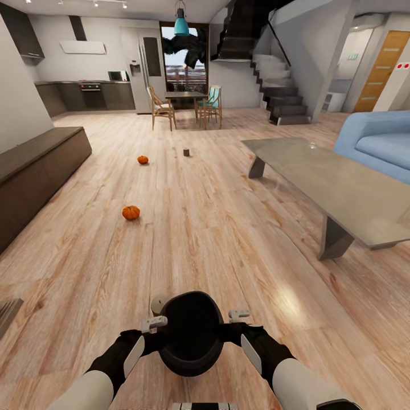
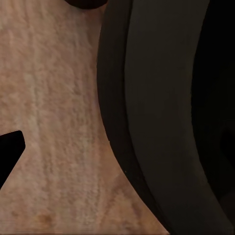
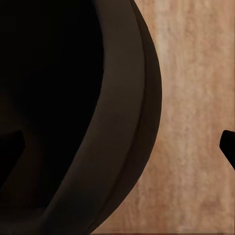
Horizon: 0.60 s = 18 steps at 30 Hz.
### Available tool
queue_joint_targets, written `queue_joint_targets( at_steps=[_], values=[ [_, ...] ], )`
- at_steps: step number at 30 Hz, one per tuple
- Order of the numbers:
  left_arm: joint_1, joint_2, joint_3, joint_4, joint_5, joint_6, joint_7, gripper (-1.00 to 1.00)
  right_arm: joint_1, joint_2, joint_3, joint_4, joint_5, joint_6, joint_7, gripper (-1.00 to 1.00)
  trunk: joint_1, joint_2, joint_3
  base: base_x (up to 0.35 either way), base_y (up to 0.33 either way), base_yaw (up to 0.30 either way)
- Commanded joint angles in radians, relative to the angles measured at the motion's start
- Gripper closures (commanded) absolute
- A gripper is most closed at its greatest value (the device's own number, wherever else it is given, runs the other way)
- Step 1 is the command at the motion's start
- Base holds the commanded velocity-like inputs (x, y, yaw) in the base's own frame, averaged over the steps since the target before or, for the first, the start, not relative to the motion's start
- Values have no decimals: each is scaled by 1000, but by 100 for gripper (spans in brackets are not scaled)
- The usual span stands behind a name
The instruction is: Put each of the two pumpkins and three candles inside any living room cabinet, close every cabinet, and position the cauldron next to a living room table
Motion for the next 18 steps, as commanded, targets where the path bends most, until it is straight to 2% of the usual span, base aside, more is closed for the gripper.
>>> queue_joint_targets(
  at_steps=[1,18],
  values=[
    [0,-1,6,-2,7,6,1,-100,0,0,2,-2,-6,6,-1,-100,0,-1,-5,0,0,0],
    [0,-1,6,-2,7,6,-1,-100,0,0,2,-1,-6,7,-6,-100,1,-1,-9,0,0,0]
  ],
)
